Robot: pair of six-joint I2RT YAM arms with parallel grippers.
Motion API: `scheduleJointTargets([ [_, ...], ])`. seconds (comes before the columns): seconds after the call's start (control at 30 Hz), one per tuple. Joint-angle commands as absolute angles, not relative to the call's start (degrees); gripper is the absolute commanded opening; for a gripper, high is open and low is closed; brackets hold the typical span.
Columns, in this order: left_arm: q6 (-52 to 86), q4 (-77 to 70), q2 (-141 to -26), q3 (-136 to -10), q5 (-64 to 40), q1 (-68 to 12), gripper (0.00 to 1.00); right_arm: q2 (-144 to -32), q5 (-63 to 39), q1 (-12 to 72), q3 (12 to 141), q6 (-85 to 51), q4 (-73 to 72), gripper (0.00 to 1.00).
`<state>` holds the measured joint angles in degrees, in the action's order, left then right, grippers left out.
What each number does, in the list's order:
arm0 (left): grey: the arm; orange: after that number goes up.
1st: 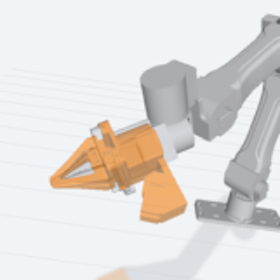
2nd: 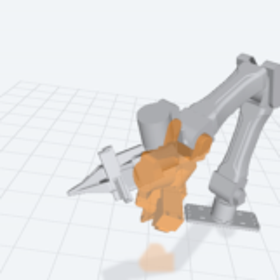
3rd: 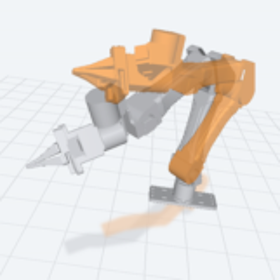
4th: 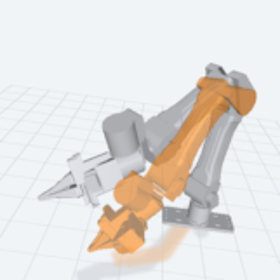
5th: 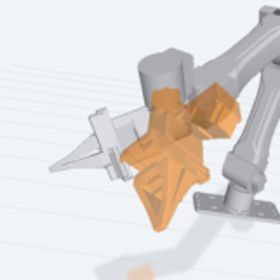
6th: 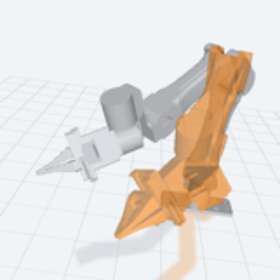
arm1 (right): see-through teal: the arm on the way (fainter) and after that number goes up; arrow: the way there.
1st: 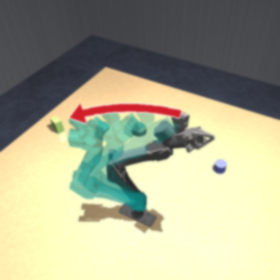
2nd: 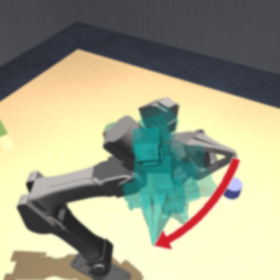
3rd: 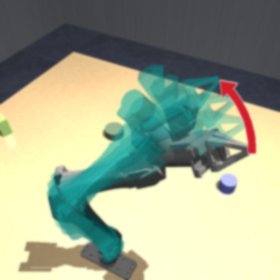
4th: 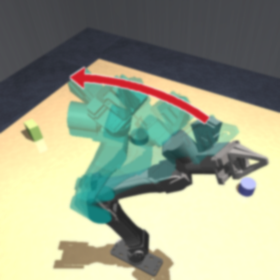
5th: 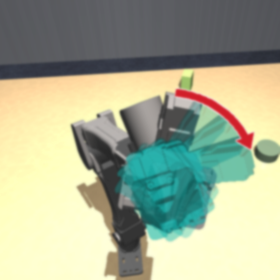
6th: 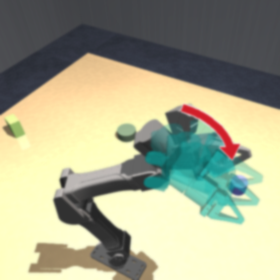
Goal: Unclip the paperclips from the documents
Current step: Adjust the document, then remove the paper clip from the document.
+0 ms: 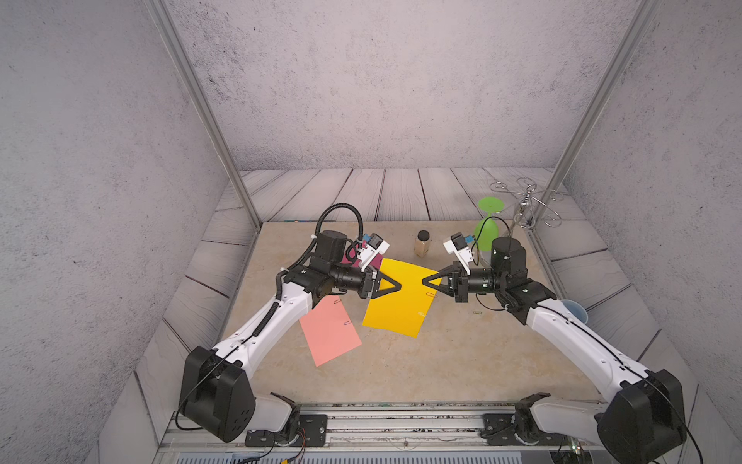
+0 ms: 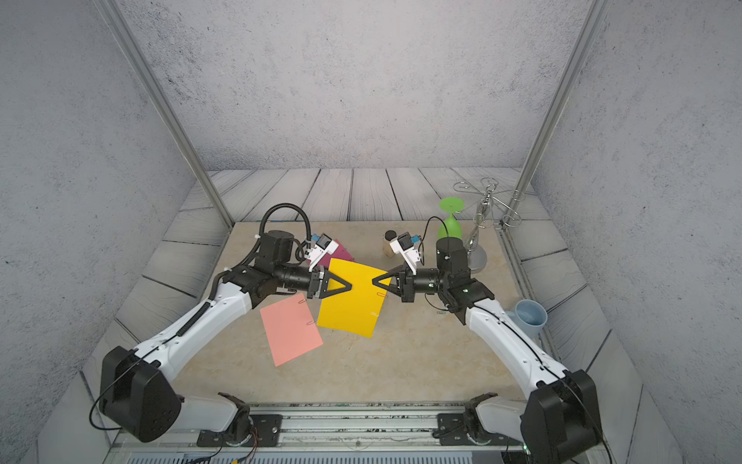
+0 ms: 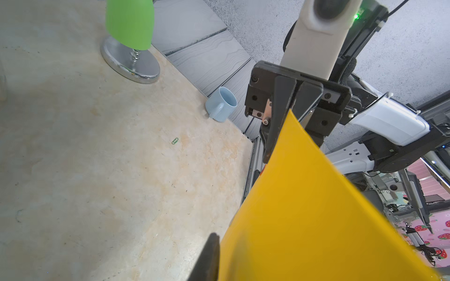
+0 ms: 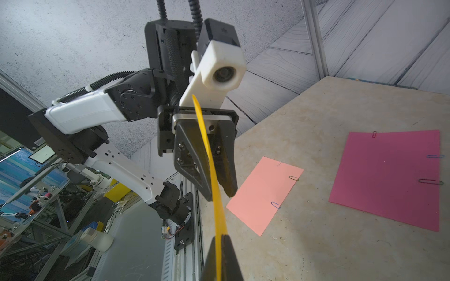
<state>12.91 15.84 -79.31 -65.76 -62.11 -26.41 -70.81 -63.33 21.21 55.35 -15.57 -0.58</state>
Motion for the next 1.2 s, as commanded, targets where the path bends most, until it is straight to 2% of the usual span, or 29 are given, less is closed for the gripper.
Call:
scheduleJointTargets([
  [0.0,13.7,13.4,-78.6,-65.5,-63.3,-26.1,0.14,-69.5,-65.0,21.1,56.6,-16.0,-0.3,0.06],
  [0.13,14.4,12.6,-78.6,-65.6,-63.4,-26.1,0.01,-69.1,-64.6,21.1,56.7,-15.1,1.1,0.23],
  [0.2,14.6,12.4,-78.5,-65.5,-63.5,-26.1,0.00,-68.7,-64.2,21.1,56.9,-13.6,3.1,0.46],
  [0.27,14.8,12.0,-78.2,-65.2,-63.7,-26.1,0.00,-68.3,-63.6,21.1,57.2,-11.1,6.4,0.61],
  [0.37,14.9,11.7,-77.6,-64.9,-64.0,-26.0,0.00,-67.9,-63.7,21.1,56.8,-9.1,9.5,0.67],
  [0.67,15.3,11.1,-76.5,-64.6,-65.3,-25.8,0.00,-67.0,-63.6,20.7,54.4,-8.6,10.7,0.67],
  [0.97,14.3,11.9,-76.5,-64.2,-64.9,-25.5,0.00,-66.4,-63.6,19.5,53.5,-11.7,7.1,0.53],
  [1.17,14.5,11.6,-76.3,-64.0,-64.7,-25.3,0.00,-66.6,-65.2,18.9,53.2,-13.4,5.7,0.40],
])
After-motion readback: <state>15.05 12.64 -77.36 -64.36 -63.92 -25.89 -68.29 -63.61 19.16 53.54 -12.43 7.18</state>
